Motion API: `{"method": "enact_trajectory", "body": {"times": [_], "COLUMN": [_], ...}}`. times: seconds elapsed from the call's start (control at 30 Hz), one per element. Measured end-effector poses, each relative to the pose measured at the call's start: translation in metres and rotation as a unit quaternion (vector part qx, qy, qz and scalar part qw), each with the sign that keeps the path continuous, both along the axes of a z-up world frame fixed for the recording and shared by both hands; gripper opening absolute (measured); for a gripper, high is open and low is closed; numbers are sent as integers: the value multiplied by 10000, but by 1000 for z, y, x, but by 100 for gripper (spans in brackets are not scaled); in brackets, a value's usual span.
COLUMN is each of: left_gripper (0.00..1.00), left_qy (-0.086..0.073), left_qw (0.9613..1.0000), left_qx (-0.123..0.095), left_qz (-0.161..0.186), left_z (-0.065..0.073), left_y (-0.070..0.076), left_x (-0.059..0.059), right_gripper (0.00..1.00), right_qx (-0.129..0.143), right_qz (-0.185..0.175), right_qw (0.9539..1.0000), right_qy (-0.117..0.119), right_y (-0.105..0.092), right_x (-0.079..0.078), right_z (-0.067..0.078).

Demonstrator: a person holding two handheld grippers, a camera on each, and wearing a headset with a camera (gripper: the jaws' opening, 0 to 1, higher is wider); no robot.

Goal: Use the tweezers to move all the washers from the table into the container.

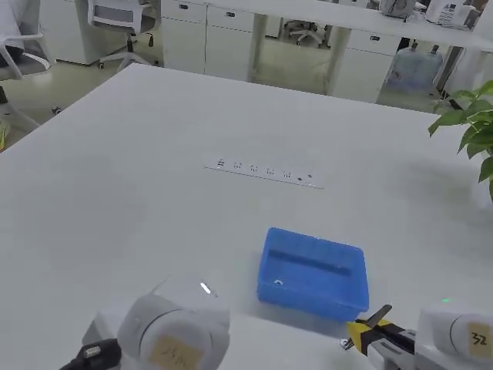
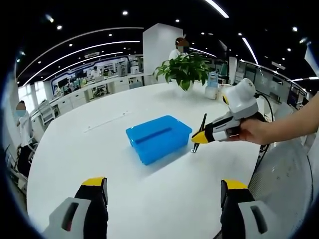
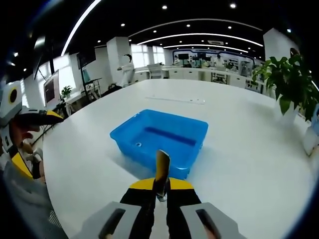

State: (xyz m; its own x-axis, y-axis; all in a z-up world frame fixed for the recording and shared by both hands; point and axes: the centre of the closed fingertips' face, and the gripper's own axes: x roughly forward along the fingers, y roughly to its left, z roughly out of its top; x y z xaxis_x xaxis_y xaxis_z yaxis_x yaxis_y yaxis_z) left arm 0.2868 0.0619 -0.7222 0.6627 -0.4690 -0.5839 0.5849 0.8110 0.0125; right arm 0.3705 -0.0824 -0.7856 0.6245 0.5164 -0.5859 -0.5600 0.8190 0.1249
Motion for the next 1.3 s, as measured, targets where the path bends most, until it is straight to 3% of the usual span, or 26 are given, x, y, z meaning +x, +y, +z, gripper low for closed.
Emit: {"method": "enact_trajectory", "body": {"times": [0.2,0.5,0.67,0.83,1.03,1.17,1.3], "left_gripper": [96,96,96,95,95,94,94], "left_qy": [-57,-64,-64,-90,-99,-84,-88], "left_qw": [10000,10000,10000,10000,9999,10000,9999], "left_qx": [-18,-48,-35,-39,17,0,37], "left_qz": [49,19,11,-3,-15,-6,-59], "left_z": [4,5,5,8,9,10,12], "left_y": [3,0,1,0,1,3,2], "left_x": [2,1,2,2,1,2,2], "right_gripper": [3,3,3,3,4,4,4], "right_qx": [133,256,521,534,338,106,82], "right_qz": [25,225,303,255,-14,-18,-64], "right_qw": [9998,9994,9982,9978,9978,9989,9996], "right_qy": [116,-29,-15,-309,-577,-457,-274], "right_y": [4,11,16,18,16,19,21], "right_x": [-2,4,10,28,51,59,60], "right_z": [10,41,60,77,75,56,38]}}
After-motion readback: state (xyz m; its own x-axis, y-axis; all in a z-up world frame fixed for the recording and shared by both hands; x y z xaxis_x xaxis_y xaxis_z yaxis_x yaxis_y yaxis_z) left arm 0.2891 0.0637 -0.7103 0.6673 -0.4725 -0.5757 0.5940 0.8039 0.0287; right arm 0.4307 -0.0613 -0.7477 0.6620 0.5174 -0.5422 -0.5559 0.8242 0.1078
